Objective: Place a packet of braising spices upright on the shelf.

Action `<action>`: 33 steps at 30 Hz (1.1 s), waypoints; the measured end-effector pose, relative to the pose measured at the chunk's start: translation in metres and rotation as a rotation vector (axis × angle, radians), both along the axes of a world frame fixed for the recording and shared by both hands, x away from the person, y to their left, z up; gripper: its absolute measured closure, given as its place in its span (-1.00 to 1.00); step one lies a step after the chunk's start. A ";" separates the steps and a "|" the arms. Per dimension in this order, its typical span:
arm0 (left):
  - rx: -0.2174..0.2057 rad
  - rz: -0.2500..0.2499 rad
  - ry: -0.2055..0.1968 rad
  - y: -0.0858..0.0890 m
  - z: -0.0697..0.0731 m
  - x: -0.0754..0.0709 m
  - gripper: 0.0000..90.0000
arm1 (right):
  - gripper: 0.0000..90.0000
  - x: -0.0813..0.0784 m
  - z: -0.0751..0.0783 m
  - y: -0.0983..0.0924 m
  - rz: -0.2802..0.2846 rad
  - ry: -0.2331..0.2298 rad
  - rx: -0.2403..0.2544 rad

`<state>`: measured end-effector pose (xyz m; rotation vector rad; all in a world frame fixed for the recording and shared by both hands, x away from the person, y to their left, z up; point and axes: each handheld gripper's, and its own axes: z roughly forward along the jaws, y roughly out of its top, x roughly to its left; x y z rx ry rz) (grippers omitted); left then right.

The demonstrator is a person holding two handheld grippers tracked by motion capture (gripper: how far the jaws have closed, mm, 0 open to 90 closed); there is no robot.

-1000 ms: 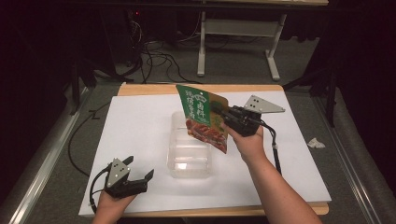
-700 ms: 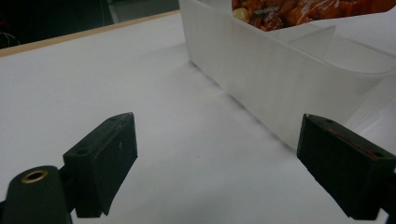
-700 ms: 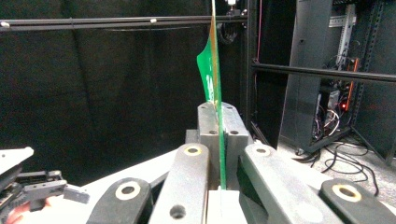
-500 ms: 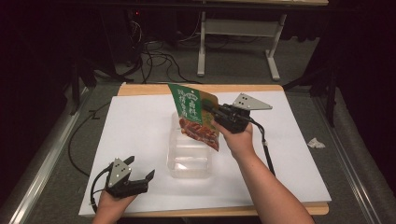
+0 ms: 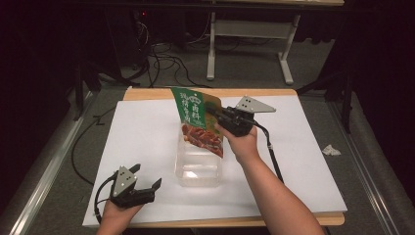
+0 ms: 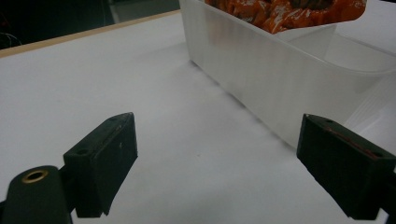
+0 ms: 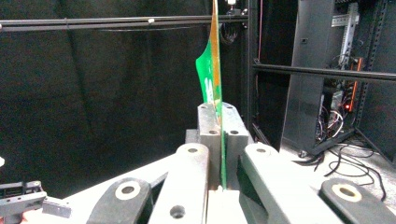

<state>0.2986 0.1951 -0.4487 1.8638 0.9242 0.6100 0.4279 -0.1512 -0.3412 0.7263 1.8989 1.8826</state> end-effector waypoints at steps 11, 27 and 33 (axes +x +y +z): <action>-0.011 0.001 -0.001 -0.001 0.001 0.000 -0.72 | 1.00 0.002 -0.004 0.003 -0.001 -0.006 0.006; -0.003 -0.005 0.004 -0.001 0.000 0.000 -0.71 | 1.00 0.001 -0.007 -0.007 -0.031 -0.018 0.008; -0.001 -0.004 0.005 -0.001 0.000 0.000 -0.71 | 1.00 0.002 -0.011 0.001 -0.020 -0.023 0.011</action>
